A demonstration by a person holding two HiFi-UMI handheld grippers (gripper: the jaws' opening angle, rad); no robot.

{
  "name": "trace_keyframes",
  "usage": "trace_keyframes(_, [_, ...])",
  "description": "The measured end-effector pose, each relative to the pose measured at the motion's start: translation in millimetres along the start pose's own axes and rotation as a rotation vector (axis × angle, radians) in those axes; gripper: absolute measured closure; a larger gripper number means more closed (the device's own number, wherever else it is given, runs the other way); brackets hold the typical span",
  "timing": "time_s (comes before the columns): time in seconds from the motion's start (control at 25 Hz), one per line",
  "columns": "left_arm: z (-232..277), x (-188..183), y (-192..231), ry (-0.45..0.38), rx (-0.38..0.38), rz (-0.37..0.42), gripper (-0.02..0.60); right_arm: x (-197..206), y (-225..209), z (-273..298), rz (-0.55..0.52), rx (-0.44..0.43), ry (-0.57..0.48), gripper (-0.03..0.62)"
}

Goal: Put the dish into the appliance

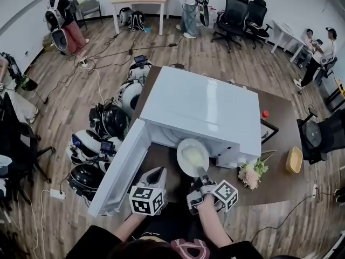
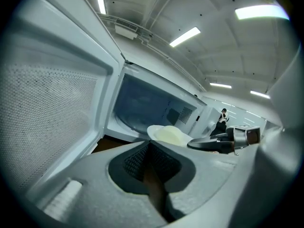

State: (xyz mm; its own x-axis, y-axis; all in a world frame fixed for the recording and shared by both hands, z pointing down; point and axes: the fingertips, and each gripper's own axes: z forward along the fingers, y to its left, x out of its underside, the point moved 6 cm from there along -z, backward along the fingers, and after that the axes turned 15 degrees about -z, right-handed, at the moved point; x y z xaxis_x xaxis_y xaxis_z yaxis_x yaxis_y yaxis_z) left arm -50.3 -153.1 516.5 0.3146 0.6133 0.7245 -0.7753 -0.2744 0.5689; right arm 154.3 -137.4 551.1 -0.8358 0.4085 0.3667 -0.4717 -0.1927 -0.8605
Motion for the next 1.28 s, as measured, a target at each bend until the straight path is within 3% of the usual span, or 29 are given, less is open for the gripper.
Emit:
trace_keyframes(0.96, [15,-19,6,-0.038,-0.07,-0.029,0.572,-25,0,46,0.107,0.037,0.0,0.525])
trace_keyframes(1.28, [14,-19,8,-0.039,-0.085,-0.031,0.572,-29,4,57,0.089,0.041,-0.009,0.523])
